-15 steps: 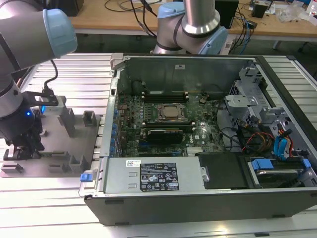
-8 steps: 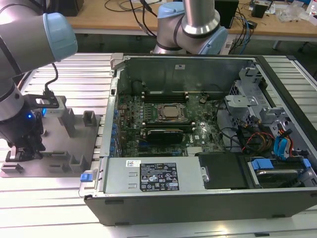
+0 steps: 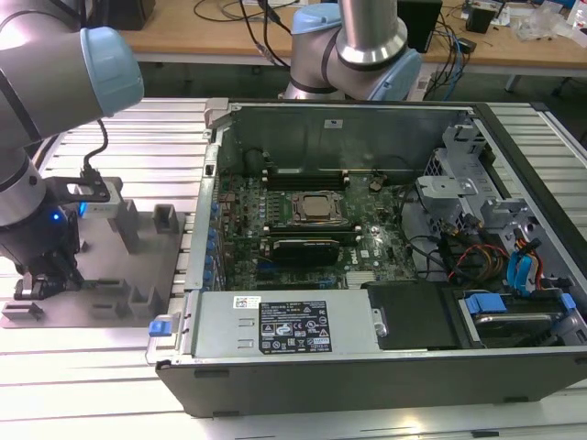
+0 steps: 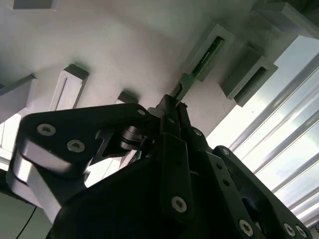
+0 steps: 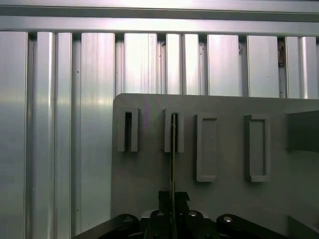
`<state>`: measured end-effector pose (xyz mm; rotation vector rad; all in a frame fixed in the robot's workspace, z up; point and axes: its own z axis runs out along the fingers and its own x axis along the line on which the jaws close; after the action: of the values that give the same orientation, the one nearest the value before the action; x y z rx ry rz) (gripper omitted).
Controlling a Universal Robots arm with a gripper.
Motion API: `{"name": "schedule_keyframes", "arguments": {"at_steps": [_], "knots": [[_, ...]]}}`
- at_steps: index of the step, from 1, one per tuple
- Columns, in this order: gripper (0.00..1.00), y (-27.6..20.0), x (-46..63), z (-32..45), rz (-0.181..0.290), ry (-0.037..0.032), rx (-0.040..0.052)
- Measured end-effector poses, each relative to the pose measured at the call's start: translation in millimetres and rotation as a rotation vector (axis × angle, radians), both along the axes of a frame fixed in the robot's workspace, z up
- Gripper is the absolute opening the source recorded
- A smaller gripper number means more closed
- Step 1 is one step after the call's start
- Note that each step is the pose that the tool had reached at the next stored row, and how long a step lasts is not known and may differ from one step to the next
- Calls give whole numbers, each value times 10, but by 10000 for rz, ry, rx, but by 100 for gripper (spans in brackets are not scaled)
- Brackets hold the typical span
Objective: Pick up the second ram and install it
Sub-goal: 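Pick up the second ram and move it above second insertion slot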
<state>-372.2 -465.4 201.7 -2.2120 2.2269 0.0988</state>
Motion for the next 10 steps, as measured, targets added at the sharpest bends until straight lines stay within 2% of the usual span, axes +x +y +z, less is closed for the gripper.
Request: {"name": "schedule_keyframes", "arguments": {"at_steps": [10], "knots": [[11, 0, 0, -11, 0, 1, 0]]}}
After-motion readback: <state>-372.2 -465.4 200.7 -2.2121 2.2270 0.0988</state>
